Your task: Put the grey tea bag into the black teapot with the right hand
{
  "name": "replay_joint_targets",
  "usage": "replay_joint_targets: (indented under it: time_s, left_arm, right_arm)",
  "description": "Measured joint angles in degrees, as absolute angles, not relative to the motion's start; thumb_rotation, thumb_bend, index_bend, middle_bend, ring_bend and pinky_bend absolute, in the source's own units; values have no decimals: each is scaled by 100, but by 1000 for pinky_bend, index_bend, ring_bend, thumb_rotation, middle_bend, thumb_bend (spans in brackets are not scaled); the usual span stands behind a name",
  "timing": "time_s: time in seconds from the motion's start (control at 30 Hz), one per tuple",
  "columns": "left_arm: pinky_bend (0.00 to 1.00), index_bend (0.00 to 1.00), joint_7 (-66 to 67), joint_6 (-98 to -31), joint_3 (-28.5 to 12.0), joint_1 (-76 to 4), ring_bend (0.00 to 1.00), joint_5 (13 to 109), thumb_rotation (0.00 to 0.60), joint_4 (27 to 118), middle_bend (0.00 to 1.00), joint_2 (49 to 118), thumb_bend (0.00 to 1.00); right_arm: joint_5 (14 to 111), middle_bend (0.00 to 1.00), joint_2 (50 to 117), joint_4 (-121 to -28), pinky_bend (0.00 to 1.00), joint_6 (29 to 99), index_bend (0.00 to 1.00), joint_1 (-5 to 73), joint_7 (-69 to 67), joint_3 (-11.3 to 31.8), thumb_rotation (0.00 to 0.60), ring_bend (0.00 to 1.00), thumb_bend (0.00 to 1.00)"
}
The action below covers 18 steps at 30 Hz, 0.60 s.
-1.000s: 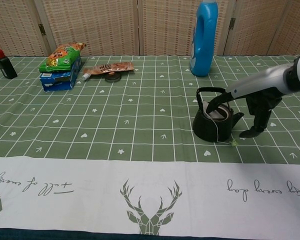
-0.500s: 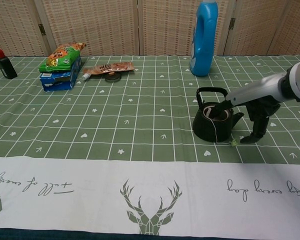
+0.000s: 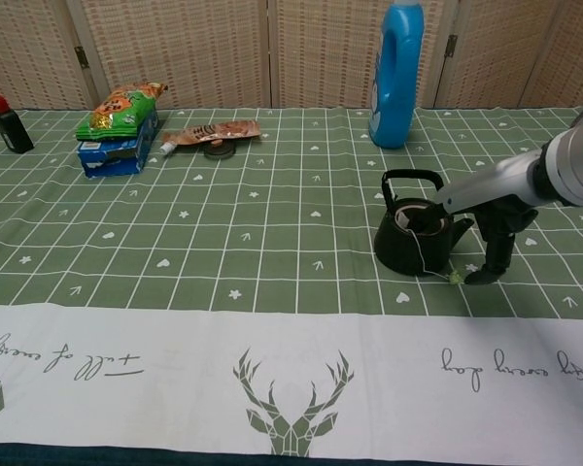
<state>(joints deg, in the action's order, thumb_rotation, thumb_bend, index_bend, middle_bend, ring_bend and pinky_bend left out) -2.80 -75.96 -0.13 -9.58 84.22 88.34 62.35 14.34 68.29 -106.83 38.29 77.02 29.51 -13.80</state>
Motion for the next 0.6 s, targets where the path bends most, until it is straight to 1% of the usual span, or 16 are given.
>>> replay_joint_targets:
  time_s: [0.3, 0.4, 0.6]
  left_arm:
    - [105, 0, -121, -7565, 3, -970, 58, 8416, 600, 8848, 49, 6281, 157]
    - [106, 0, -85, -7559, 4, -971, 58, 8408, 600, 8853, 49, 6293, 157]
    - [106, 0, 3, -7522, 8, -982, 59, 8382, 600, 8850, 49, 6323, 157]
  right_arm:
    - [1843, 47, 6060, -11544, 918, 4236, 79, 7625, 2830, -1389, 600, 1000, 401]
    - [2168, 37, 5761, -11850, 890, 4389, 79, 7502, 2736, -1350, 600, 996, 401]
    - [3190, 1, 5206, -12423, 823, 4785, 71, 7036, 2513, -1250, 600, 940, 401]
